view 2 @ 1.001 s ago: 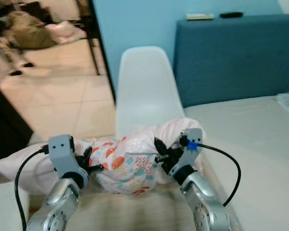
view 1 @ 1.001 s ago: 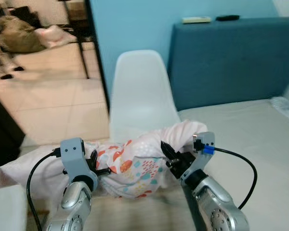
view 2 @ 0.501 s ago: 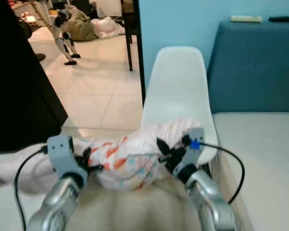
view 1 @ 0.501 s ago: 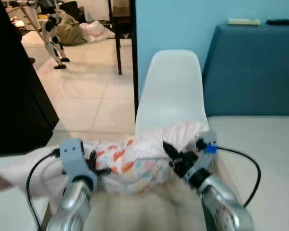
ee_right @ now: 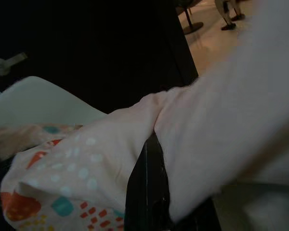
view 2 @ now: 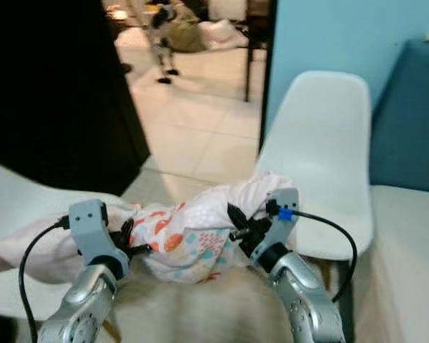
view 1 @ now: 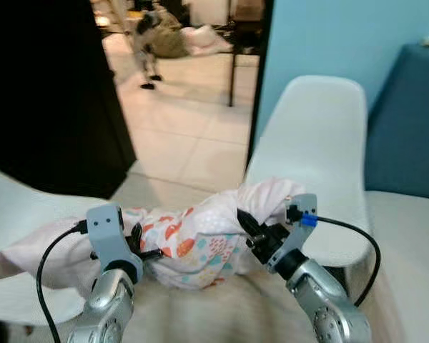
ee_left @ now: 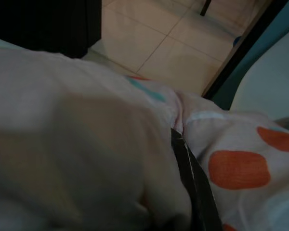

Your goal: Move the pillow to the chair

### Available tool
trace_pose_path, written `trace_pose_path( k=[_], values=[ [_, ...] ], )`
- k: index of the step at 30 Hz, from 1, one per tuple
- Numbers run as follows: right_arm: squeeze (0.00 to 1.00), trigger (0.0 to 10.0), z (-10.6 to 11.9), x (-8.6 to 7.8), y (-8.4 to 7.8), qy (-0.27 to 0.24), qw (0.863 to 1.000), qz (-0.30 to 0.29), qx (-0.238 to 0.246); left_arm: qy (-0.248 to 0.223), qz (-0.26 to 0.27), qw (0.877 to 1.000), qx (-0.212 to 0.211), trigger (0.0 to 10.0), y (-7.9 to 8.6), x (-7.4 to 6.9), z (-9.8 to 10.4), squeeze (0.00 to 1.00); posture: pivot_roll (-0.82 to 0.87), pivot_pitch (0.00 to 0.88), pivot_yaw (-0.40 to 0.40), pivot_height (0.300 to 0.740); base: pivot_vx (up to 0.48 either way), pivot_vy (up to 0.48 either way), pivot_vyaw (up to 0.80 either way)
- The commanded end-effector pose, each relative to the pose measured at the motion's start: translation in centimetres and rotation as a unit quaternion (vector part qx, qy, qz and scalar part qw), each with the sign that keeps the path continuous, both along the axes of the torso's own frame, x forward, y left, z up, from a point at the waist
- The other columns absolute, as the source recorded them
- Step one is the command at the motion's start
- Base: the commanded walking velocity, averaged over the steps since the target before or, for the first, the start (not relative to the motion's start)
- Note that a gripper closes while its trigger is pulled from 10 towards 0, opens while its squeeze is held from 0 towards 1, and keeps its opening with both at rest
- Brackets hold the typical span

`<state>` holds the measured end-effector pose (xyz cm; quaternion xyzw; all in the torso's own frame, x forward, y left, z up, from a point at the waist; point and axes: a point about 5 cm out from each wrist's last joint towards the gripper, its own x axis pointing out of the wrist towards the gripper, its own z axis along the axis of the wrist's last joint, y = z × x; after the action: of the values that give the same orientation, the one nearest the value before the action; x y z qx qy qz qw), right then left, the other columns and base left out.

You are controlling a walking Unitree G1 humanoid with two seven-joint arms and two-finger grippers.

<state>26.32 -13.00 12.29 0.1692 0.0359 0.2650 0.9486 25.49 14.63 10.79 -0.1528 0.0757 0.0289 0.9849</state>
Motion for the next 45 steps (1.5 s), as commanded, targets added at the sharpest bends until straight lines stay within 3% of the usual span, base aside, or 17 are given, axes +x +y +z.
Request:
trace_pose_path(
  k=[1, 45],
  values=[
    [0.00, 10.0, 0.38, -0.05, 1.15, -0.008, 1.000, 0.023, 0.013, -0.026, -0.011, 1.000, 0.000, 10.0, -0.59, 0.19, 1.13, 0.00, -0.02, 0.052, 0.012, 0.740, 0.000, 0.000, 0.74],
    [0.00, 10.0, 0.04, 0.36, 0.71, 0.003, 1.000, 0.002, -0.001, -0.014, -0.026, 1.000, -0.009, 10.0, -1.06, 0.25, 0.73, 0.00, -0.02, 0.042, 0.004, 0.740, 0.000, 0.000, 0.69]
  ],
)
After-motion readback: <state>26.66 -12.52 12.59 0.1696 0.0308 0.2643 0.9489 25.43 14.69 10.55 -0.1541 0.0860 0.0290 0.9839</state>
